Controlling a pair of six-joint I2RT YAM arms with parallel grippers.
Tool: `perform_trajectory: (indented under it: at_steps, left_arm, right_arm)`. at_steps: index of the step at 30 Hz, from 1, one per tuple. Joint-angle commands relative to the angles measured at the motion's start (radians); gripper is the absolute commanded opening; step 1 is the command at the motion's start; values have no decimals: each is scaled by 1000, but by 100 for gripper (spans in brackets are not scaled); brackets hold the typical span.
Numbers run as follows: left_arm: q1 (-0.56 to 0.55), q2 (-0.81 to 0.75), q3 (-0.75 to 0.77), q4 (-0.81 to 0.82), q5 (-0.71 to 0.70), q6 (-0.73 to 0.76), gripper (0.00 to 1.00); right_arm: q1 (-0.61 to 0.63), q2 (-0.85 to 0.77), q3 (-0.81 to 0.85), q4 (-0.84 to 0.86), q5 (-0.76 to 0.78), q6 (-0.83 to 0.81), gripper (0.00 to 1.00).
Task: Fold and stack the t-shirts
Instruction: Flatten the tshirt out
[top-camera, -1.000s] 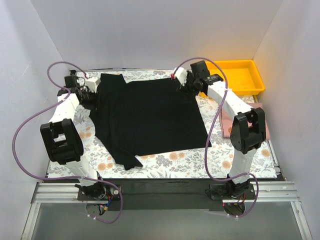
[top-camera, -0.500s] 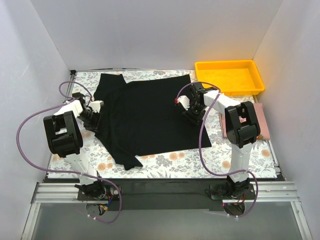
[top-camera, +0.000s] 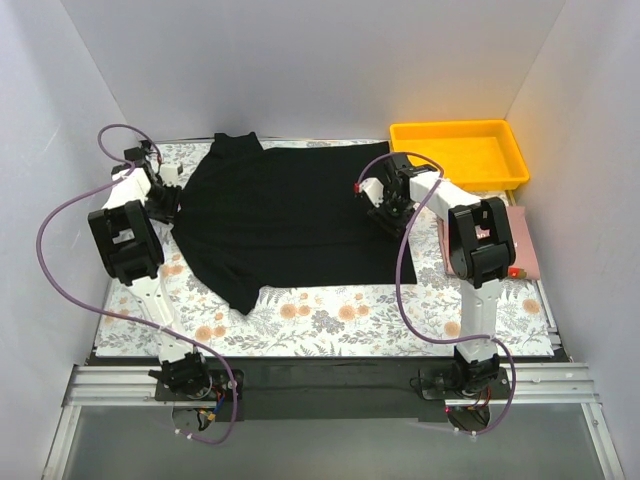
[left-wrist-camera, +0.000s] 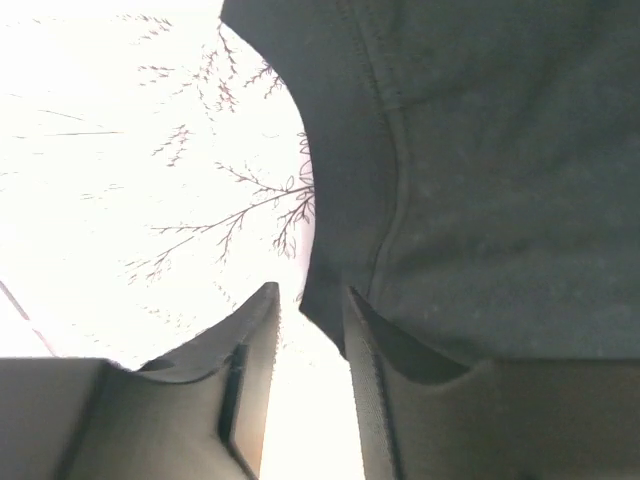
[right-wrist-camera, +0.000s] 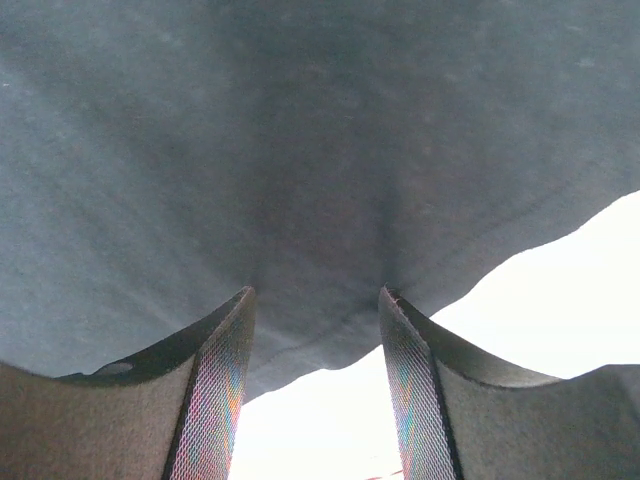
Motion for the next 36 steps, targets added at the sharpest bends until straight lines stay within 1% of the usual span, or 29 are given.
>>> perform_trajectory:
  at_steps: [1, 2, 3, 4, 5, 6, 8, 9, 10, 12, 13, 18, 19, 20, 23, 24, 27, 28, 30, 32, 35, 36]
  left_arm:
    - [4, -140, 11, -39, 77, 36, 33]
    - [2, -177, -9, -47, 113, 63, 34]
    - [1, -217, -68, -59, 202, 86, 34]
    - [-2, -304, -101, -103, 265, 123, 36]
    - [-8, -352, -153, -102, 288, 154, 37]
    - [-18, -447, -249, -101, 328, 216, 37]
    - [-53, -538, -365, -115, 332, 298, 37]
    - [-68, -614, -414, -104, 322, 333, 37]
    - [-80, -648, -505, -116, 331, 352, 37]
    - [-125, -711, -579, -105, 321, 346, 36]
    - [-133, -721, -627, -111, 322, 344, 36]
    - [-209, -728, -719, -101, 313, 300, 30]
    - [-244, -734, -759, -63, 287, 272, 28]
    - [-258, -734, -779, -62, 287, 260, 28]
    - [-289, -747, -837, 14, 235, 220, 26]
    - [-294, -738, -866, 31, 208, 212, 26]
    - [-297, -707, -908, 80, 165, 189, 26]
    - [-295, -698, -920, 111, 126, 183, 26]
    - [-297, -675, -949, 134, 91, 181, 26]
    - [-297, -659, -968, 142, 28, 181, 24]
    - [-295, -696, -1046, 146, -62, 236, 20]
    - [-294, -736, -1064, 145, -84, 255, 19]
  right_arm:
    - [-14, -44, 52, -11, 5, 25, 59]
    - [-14, -61, 51, -11, -27, 30, 59]
    - [-13, -78, 48, -16, -39, 38, 60]
    - [-10, -107, 45, -22, -50, 45, 60]
    - [0, -122, 42, -29, -65, 50, 60]
    - [4, -139, 34, -42, -72, 53, 60]
    - [13, -176, 8, -54, -92, 59, 60]
    - [18, -187, -6, -65, -96, 70, 60]
    - [21, -201, -30, -69, -102, 73, 60]
    - [29, -215, -58, -75, -112, 84, 59]
    - [32, -219, -73, -76, -116, 85, 59]
    - [36, -210, -139, -72, -118, 102, 56]
    - [36, -198, -158, -68, -121, 105, 56]
    - [38, -198, -158, -68, -121, 105, 56]
    - [38, -192, -218, -43, -104, 105, 54]
    - [37, -193, -250, -24, -98, 104, 54]
    - [35, -189, -274, -3, -78, 102, 54]
    - [36, -186, -287, 1, -75, 101, 54]
    - [35, -181, -297, 13, -63, 98, 54]
    - [35, -173, -305, 17, -49, 95, 54]
    - [35, -175, -310, 20, -27, 85, 54]
    - [33, -175, -311, 21, -21, 79, 54]
